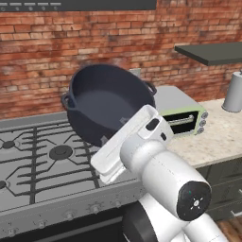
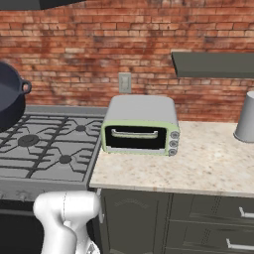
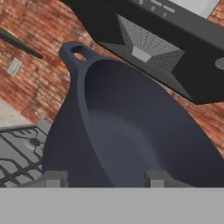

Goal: Move the pot and pan from the stove into the sink.

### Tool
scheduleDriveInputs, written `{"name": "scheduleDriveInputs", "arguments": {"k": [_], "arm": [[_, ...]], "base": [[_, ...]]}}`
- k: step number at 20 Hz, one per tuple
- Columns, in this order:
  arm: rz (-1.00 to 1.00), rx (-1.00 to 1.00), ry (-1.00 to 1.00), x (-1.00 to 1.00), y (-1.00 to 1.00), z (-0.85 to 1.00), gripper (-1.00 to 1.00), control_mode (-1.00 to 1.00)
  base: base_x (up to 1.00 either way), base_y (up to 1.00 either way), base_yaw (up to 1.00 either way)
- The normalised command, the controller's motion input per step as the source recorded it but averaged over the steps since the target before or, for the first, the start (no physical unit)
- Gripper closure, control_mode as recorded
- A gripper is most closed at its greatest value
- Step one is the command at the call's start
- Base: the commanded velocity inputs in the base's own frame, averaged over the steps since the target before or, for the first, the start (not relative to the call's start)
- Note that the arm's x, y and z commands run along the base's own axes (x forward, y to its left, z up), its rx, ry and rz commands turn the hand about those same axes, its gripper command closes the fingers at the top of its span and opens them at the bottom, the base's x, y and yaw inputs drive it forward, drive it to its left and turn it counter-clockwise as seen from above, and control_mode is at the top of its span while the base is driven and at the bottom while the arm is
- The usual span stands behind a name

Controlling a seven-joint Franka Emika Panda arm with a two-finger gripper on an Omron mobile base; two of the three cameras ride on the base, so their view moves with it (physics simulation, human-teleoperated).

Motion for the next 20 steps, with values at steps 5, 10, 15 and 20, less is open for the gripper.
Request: {"name": "scheduleDriveInputs", "arguments": {"k": [5,10,15,20], "arm": [[0.0,-0.03,0.04,-0.27,0.01,-0.11,1.0,-1.0],[0.0,-0.01,0.06,-0.8,-0.02,-0.16,1.0,-1.0],[0.01,-0.01,0.04,-0.5,0.02,-0.13,1.0,-1.0],[0.0,0.0,0.0,0.0,0.0,0.0,1.0,1.0]], "base": [[0.0,0.0,0.0],[0.0,0.0,0.0],[0.0,0.0,0.0],[0.0,0.0,0.0]]}}
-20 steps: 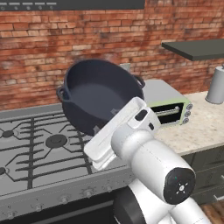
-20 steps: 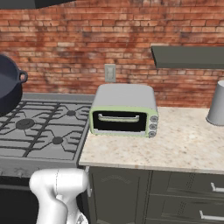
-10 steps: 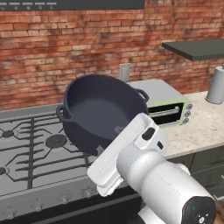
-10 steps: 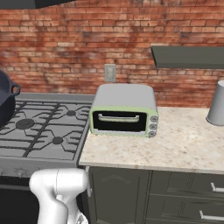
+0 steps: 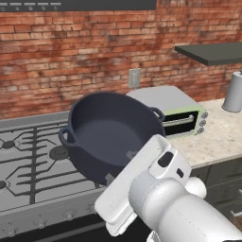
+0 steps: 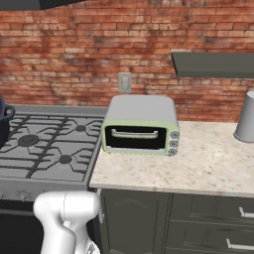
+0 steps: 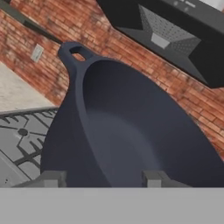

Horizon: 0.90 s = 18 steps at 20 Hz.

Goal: Move the pot and pan from the stove into the sink.

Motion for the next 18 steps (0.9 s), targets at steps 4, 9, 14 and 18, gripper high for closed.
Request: {"name": "scheduleDriveInputs", "arguments": {"k": [4,9,14,18], "arm": [[0.0,0.0,0.0,0.0,0.0,0.0,1.0,1.0],[0.0,0.0,0.0,0.0,0.0,0.0,1.0,1.0],[0.0,0.0,0.0,0.0,0.0,0.0,1.0,1.0],[0.0,0.0,0.0,0.0,0.0,0.0,1.0,1.0]], "base": [[-0.12,0.02,0.13],[-0.37,0.0,0.34],[-0.45,0.0,0.36],[-0.44,0.0,0.37]]}}
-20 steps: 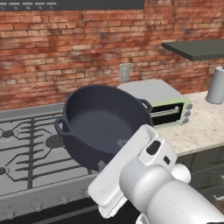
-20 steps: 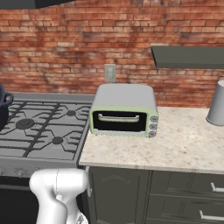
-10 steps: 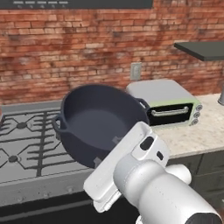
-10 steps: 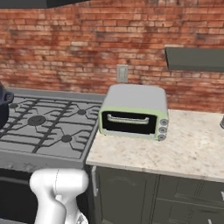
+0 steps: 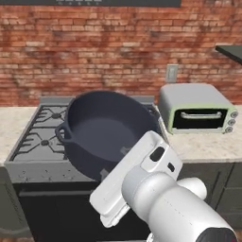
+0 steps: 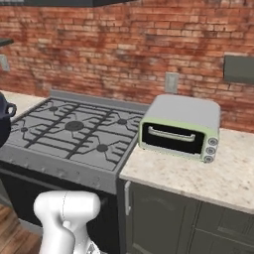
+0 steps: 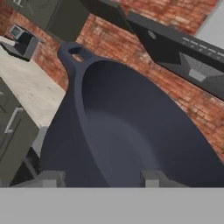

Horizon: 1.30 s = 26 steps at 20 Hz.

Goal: Move the pot and pan from the stove into the sink.

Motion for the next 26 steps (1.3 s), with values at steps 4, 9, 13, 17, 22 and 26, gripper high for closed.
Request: {"name": "scheduleDriveInputs", "arguments": {"k": [4,9,13,17,22,26], "arm": [[0.0,0.0,0.0,0.0,0.0,0.0,1.0,1.0],[0.0,0.0,0.0,0.0,0.0,0.0,1.0,1.0],[0.0,0.0,0.0,0.0,0.0,0.0,1.0,1.0],[0.0,0.0,0.0,0.0,0.0,0.0,1.0,1.0],[0.0,0.0,0.0,0.0,0.0,0.0,1.0,1.0],[0.0,0.0,0.0,0.0,0.0,0.0,1.0,1.0]], "base": [[-0.43,0.01,0.36],[-0.37,0.01,0.36],[-0.36,0.0,0.36],[-0.3,0.0,0.37],[-0.26,0.0,0.36],[-0.21,0.0,0.39]]}}
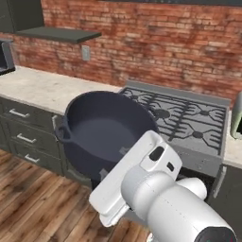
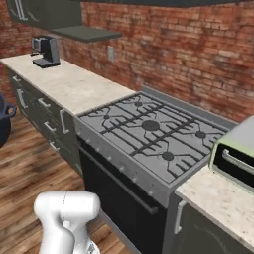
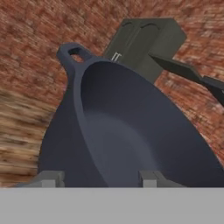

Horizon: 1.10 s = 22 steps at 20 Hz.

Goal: Move the pot and pan from the stove into the sink.

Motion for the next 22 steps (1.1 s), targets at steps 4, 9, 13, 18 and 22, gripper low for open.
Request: {"name": "scheduleDriveInputs", "arguments": {"k": [4,9,13,18,22], "arm": [[0.0,0.0,0.0,0.0,0.0,0.0,1.0,1.0],[0.0,0.0,0.0,0.0,0.0,0.0,1.0,1.0],[0.0,0.0,0.0,0.0,0.0,0.0,1.0,1.0],[0.0,0.0,0.0,0.0,0.0,0.0,1.0,1.0],[0.0,0.0,0.0,0.0,0.0,0.0,1.0,1.0]], "base": [[-0.21,0.0,0.41],[-0.17,0.0,0.43],[-0.13,0.0,0.46],[-0.12,0.0,0.46],[-0.1,0.0,0.45]]}}
